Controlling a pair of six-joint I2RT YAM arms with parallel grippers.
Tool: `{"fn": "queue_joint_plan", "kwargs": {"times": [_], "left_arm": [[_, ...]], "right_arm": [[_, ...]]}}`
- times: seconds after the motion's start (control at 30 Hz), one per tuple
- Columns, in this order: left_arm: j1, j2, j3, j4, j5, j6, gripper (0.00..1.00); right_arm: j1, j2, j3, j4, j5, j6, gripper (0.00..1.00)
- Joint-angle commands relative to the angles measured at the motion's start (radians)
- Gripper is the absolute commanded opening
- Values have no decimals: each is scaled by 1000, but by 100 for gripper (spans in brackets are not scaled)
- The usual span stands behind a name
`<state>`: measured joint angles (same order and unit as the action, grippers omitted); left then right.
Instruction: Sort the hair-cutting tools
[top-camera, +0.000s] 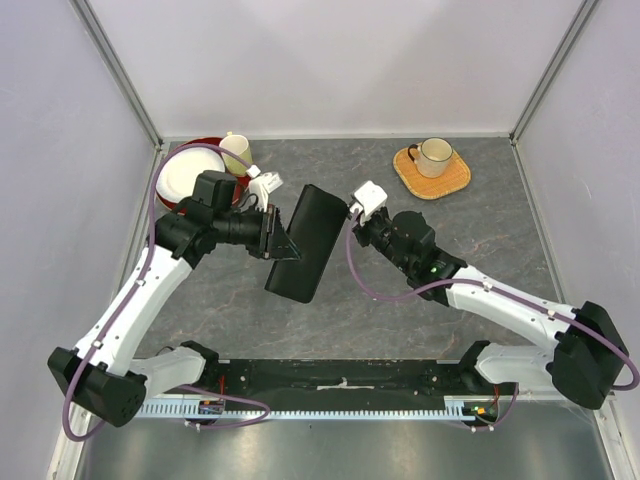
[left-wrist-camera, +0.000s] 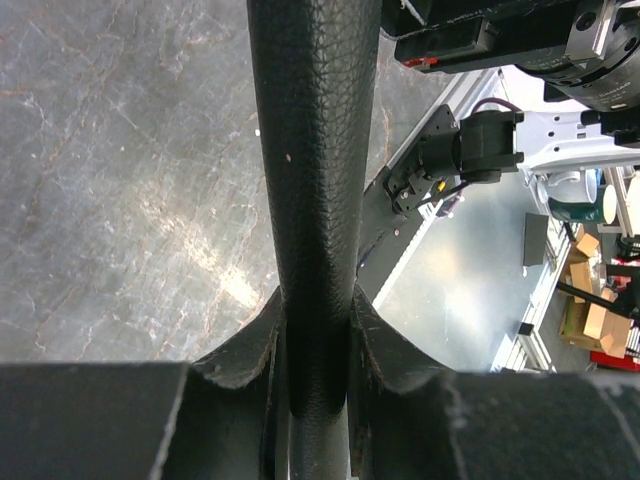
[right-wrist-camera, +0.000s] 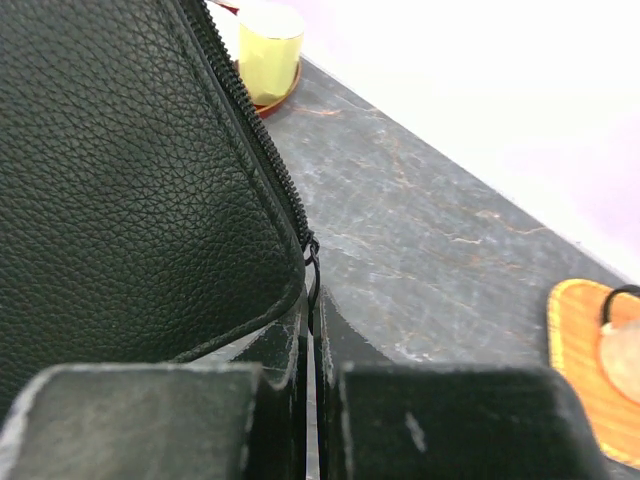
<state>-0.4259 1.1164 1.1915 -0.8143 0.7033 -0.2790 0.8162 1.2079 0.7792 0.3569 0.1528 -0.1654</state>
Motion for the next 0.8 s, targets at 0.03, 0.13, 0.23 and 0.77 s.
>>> {"fn": "queue_joint_plan", "kwargs": {"times": [0.03, 0.13, 0.23, 0.77], "left_arm": [[-4, 19, 59, -36, 68, 96, 2], [-7, 31, 53, -36, 73, 101, 2], [-16, 46, 54, -37, 67, 100, 2], [-88, 57, -29, -26, 15, 107, 2]], "right_arm": [[-74, 13, 146, -10, 37, -192, 0], [-107, 21, 192, -39, -19, -239, 0], [-123, 35, 239, -64, -42, -344, 0], [-233, 47, 541, -452, -372, -631, 0]]}}
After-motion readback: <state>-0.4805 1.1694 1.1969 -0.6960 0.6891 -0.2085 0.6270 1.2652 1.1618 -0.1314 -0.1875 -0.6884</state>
